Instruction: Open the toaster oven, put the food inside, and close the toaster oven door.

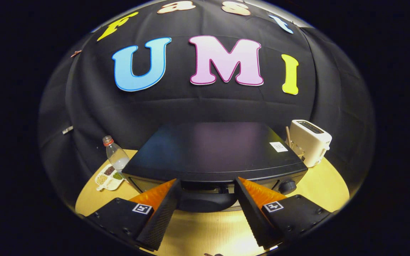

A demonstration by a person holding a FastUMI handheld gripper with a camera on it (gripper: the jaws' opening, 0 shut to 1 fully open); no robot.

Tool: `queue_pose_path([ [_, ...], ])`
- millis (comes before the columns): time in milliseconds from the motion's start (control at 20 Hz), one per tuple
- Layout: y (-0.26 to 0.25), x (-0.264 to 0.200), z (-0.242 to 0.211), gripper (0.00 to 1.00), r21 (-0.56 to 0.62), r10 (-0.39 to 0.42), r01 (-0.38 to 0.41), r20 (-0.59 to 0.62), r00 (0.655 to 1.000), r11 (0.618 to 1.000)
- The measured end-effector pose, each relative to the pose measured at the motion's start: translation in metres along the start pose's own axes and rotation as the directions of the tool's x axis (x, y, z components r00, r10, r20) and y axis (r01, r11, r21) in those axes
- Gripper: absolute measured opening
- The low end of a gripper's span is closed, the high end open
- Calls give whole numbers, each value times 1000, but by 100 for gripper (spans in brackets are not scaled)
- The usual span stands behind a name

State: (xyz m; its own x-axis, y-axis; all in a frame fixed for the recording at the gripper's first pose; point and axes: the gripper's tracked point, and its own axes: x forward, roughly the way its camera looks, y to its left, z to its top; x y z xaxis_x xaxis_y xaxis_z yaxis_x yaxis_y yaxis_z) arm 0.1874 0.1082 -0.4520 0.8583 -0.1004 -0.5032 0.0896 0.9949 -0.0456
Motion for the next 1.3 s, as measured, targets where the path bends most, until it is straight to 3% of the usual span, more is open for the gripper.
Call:
queue_pose_path([
  [250,1,-13,-7,99,2,-2,2,-27,1000,1000],
  [450,1,-46,-39,99,-6,19,-20,-125,992,1000],
  [750,0,-90,-111,99,-32,59,-73,-321,945,997],
  [1000,-8,-99,-130,99,-15,57,-68,-385,921,998],
  [1300,-12,-105,-128,99,18,69,-67,-390,918,998],
])
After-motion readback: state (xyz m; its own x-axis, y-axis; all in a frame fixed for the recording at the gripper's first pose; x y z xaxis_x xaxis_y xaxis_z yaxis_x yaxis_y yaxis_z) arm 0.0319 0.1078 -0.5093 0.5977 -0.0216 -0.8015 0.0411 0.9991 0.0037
